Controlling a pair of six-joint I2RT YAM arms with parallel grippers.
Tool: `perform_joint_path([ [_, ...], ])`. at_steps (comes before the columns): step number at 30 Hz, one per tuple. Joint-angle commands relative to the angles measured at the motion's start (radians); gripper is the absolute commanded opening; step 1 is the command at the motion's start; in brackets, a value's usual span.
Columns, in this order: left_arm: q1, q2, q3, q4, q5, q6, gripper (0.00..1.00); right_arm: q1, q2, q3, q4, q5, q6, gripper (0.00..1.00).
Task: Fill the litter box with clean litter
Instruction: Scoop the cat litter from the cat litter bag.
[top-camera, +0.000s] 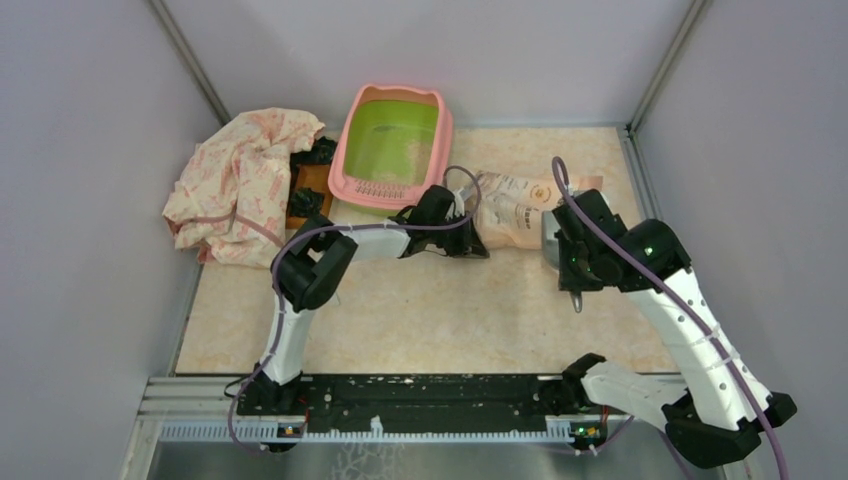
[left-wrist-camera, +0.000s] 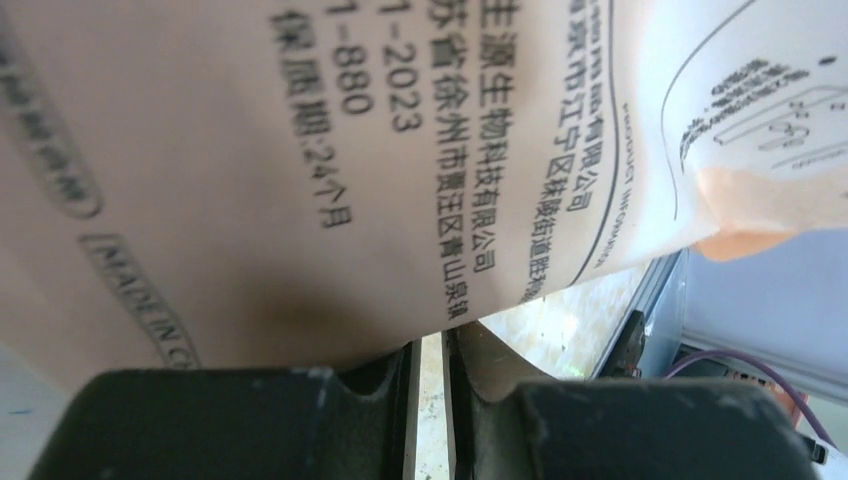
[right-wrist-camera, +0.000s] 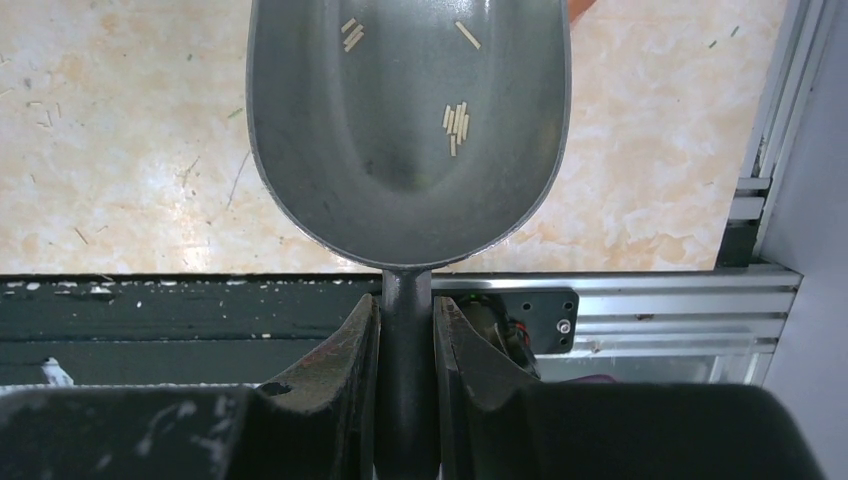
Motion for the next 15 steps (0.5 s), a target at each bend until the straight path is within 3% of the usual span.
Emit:
perform_joint_path([
  [1,0.058,0.03,0.046,-0.01,-0.073,0.027,0.18,-0.007,0.027,0.028,0.035,0.043,-0.032,0.0],
  [15,0.173,0.097,0.177,-0.065,-0.054,0.069,0.18,-0.007,0.11,-0.008,0.058,-0.064,-0.07,0.0],
])
